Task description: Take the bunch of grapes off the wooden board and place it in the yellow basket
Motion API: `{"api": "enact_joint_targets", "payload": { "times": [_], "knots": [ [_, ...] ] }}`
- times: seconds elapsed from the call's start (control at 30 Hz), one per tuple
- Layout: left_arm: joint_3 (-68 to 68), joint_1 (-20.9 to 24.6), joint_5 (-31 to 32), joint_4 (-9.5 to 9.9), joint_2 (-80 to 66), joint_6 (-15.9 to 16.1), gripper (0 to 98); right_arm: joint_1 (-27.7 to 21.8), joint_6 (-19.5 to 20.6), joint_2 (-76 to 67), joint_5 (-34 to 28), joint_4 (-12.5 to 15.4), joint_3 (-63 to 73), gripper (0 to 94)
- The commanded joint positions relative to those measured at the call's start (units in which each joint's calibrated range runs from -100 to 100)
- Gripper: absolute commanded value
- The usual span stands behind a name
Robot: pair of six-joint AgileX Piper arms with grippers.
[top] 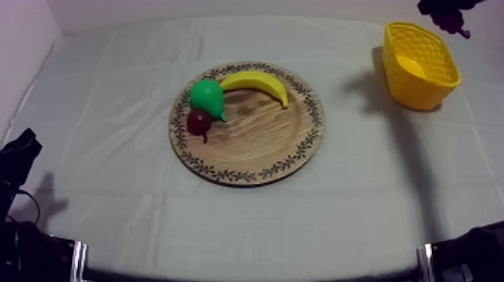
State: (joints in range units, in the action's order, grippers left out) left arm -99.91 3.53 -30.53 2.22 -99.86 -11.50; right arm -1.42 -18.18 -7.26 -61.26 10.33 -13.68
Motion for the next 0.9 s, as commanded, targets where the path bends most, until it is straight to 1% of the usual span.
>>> {"api": "enact_joint_targets", "payload": {
  "times": [0.0,0.13,0.27,0.43,0.5,0.73,0.87],
  "knots": [
    [0.0,0.0,0.0,0.00,0.0,0.0,0.1,-0.9,1.5,1.2,1.3,-0.6,0.5,39.8],
    [0.0,0.0,0.0,0.00,0.0,0.0,0.1,-2.3,4.5,4.1,2.9,-1.9,2.5,39.3],
    [0.0,0.0,0.0,0.00,0.0,0.0,0.1,-3.7,5.9,7.2,3.4,-2.5,4.0,39.5],
    [0.0,0.0,0.0,0.00,0.0,0.0,0.1,-4.2,8.8,12.3,4.6,-4.7,7.0,39.9],
    [0.0,0.0,0.0,0.00,0.0,0.0,0.1,-4.3,9.7,14.5,4.4,-5.2,9.0,40.3],
    [0.0,0.0,0.0,0.00,0.0,0.0,0.1,-4.8,11.7,21.6,4.8,-6.0,15.1,41.1],
    [0.0,0.0,0.0,0.00,0.0,0.0,0.1,-5.0,12.1,25.2,6.1,-6.4,16.6,41.0]
  ]
}}
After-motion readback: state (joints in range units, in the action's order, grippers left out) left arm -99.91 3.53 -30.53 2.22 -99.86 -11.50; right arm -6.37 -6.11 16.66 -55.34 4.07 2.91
